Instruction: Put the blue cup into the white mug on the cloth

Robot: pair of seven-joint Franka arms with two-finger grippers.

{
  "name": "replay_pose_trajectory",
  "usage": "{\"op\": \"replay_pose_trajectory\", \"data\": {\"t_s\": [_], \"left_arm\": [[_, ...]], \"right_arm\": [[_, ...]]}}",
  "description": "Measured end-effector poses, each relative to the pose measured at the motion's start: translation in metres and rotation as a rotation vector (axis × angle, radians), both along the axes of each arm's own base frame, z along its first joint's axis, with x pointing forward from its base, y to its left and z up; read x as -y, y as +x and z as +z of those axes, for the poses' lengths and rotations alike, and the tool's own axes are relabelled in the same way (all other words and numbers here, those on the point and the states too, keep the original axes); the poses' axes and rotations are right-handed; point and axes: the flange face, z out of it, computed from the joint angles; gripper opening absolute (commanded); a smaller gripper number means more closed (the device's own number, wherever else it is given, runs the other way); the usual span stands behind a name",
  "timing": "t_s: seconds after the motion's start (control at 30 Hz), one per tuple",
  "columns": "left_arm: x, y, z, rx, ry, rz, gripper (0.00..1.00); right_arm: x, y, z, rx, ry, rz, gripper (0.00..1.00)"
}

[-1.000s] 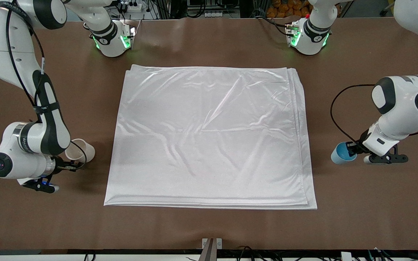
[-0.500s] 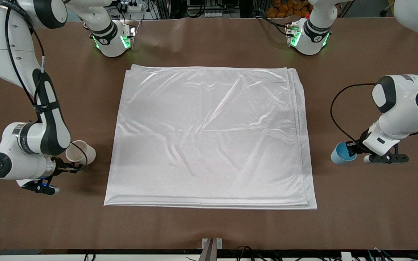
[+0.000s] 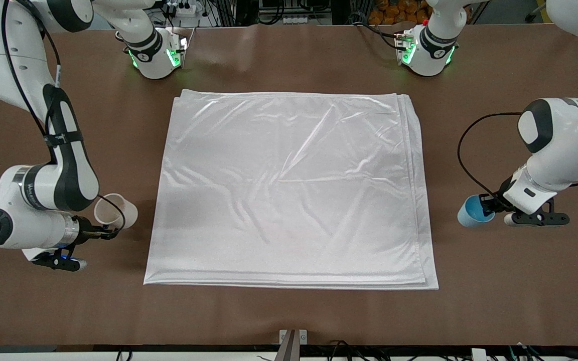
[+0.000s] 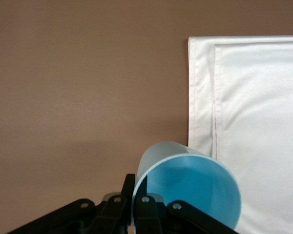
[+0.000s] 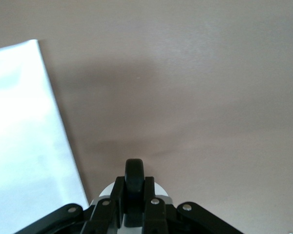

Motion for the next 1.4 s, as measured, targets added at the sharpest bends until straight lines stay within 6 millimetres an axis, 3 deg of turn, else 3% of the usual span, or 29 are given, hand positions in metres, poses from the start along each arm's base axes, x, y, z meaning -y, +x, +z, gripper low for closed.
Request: {"op": "replay_pose_trajectory", "data": {"t_s": [0.3,0.47,0.93,1.4], "left_arm": [[0.007,0.003,0.021,-0.013,0.000,-0.012,0.00],[0.011,0.005,0.033,-0.010,0.000,-0.020,0.00],[0.021,0.006,0.044,-0.003,-0.002,-0.035,0.00],[0.062,-0.005,0.077,0.020,-0.005,-0.103,0.00]], "right_arm": [[-0.021,0.003,0.011,0.002,0.022,0.014,0.02],[-0.045,0.004,0.015,0.006,0.039,-0.033,0.02],[-0.179,-0.010,0.036,-0.026,0.106,-0.302,0.02],[-0.319,-0.057,0.026,-0.085,0.057,-0.474,0.02]]}}
